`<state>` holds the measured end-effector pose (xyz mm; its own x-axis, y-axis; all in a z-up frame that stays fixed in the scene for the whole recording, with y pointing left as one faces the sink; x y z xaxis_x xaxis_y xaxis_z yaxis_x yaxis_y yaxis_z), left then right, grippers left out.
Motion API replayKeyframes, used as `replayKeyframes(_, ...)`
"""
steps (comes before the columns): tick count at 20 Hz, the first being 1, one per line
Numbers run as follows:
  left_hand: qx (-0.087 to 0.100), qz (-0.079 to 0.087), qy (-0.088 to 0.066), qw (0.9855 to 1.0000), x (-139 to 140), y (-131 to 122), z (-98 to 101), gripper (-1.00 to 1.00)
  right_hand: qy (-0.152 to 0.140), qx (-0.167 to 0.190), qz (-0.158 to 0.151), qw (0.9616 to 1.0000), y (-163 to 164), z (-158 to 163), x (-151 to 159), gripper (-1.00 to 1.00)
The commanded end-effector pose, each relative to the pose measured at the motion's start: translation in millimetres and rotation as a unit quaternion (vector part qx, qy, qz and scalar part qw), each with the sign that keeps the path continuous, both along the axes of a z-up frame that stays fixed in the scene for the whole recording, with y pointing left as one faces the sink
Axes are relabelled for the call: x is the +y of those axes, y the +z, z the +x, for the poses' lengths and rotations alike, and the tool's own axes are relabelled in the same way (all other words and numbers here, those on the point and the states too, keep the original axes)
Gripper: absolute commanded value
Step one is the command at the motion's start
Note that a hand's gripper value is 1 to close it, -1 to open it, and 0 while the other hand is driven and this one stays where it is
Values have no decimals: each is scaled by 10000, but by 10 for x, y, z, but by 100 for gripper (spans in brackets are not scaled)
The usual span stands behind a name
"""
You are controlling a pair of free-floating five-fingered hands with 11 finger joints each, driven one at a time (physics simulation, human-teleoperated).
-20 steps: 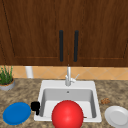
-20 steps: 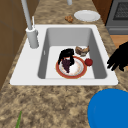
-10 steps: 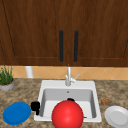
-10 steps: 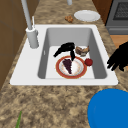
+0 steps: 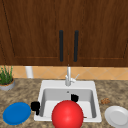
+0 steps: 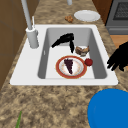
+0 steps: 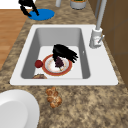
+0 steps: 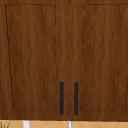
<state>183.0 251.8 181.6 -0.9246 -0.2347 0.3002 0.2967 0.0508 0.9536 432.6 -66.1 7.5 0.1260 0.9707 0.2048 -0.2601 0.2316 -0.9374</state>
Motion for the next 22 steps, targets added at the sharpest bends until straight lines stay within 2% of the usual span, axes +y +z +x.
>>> replayKeyframes(1,0,0,0,10000,0,0,0,0,95,0,0,10000,234,-38,-174,-100)
replayKeyframes(7,0,0,0,10000,0,0,0,0,6,25,-380,9993,587,-161,-425,-100)
replayKeyframes(9,0,0,0,10000,0,0,0,0,6,117,-356,9993,681,-218,-489,-100)
replayKeyframes(11,0,0,0,10000,0,0,0,0,7,309,-181,9994,754,-260,-542,-100)
replayKeyframes(13,0,0,0,10000,0,0,0,0,-13,341,-155,9993,848,-304,-623,-100)
replayKeyframes(17,0,0,0,10000,0,0,0,0,35,469,-350,9983,1001,-316,-788,-100)
replayKeyframes(22,0,0,0,10000,0,0,0,0,77,697,-431,9966,1138,-359,-1001,-100)
